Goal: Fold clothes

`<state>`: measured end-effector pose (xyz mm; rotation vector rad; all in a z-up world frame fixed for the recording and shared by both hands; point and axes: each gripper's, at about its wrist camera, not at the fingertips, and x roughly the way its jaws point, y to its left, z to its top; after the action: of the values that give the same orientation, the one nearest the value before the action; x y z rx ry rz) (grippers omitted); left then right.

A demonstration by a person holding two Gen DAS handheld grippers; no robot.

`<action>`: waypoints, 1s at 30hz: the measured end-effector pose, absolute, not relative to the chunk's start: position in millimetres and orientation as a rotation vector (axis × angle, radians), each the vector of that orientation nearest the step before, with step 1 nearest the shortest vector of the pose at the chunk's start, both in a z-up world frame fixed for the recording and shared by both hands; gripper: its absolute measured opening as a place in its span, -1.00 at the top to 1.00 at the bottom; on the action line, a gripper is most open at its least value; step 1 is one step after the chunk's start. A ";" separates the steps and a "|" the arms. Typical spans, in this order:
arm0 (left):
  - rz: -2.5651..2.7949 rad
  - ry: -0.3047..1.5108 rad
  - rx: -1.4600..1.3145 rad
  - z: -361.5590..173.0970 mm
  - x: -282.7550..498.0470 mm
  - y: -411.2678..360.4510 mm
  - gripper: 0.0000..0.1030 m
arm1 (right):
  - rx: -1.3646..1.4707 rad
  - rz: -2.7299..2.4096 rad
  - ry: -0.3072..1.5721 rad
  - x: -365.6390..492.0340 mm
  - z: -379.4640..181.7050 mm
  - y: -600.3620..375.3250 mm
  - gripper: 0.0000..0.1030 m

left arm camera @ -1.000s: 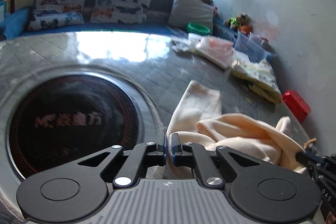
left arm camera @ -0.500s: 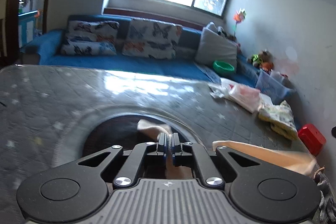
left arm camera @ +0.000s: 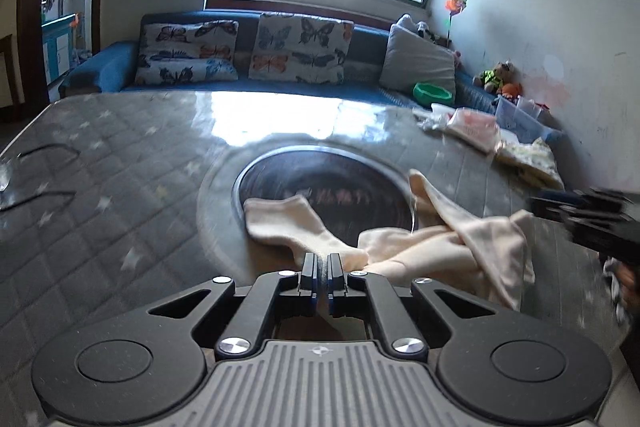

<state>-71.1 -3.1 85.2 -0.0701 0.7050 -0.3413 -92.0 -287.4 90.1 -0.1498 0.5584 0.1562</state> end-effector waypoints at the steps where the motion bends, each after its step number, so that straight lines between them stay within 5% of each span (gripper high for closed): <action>1: -0.340 0.718 -0.073 82.5 -76.4 0.2 0.91 | -0.145 0.172 0.576 -86.2 83.6 -281.8 0.37; 21: -0.323 0.849 -0.138 47.2 -123.8 27.0 0.88 | -0.120 0.261 0.784 -9.4 17.6 -214.0 0.34; 27: -0.314 0.849 -0.119 46.8 -124.0 27.0 0.73 | -0.158 0.255 0.814 -8.7 8.6 -212.0 0.45; 30: -0.305 0.840 -0.104 49.9 -124.8 28.7 0.65 | -0.167 0.260 0.812 -9.4 8.1 -211.1 0.74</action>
<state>-124.8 28.7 49.9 -0.1039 0.8400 -0.3051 -9.4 -211.1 8.1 -0.1674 0.8125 0.2598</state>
